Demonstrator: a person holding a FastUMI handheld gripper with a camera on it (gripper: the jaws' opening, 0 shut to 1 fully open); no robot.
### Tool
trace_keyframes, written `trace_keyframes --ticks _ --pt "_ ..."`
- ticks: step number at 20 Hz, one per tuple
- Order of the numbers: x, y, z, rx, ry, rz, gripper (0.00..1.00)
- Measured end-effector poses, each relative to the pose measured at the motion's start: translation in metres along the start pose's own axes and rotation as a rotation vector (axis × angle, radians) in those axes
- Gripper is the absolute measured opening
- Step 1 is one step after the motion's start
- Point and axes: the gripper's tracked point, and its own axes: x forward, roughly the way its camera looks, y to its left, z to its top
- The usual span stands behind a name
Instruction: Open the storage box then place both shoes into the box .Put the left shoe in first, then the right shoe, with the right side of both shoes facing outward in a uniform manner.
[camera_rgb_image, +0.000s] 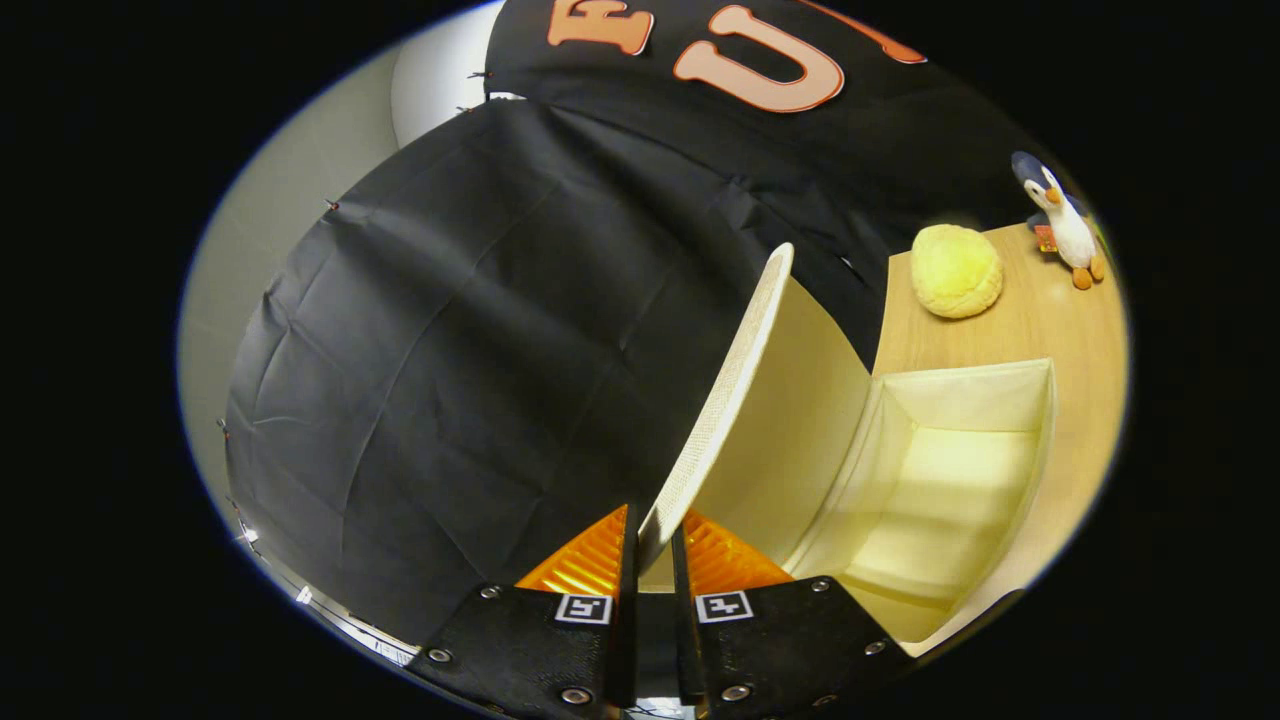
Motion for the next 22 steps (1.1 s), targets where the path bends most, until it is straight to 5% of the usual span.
trace_keyframes --ticks 9,14,22 --pt "0.093 0.031 -0.022 -0.037 0.082 -0.079 0.17" --pt "0.11 0.009 -0.05 -0.125 0.157 -0.131 0.63" --pt "0.099 -0.013 -0.013 -0.268 0.134 -0.205 0.86"
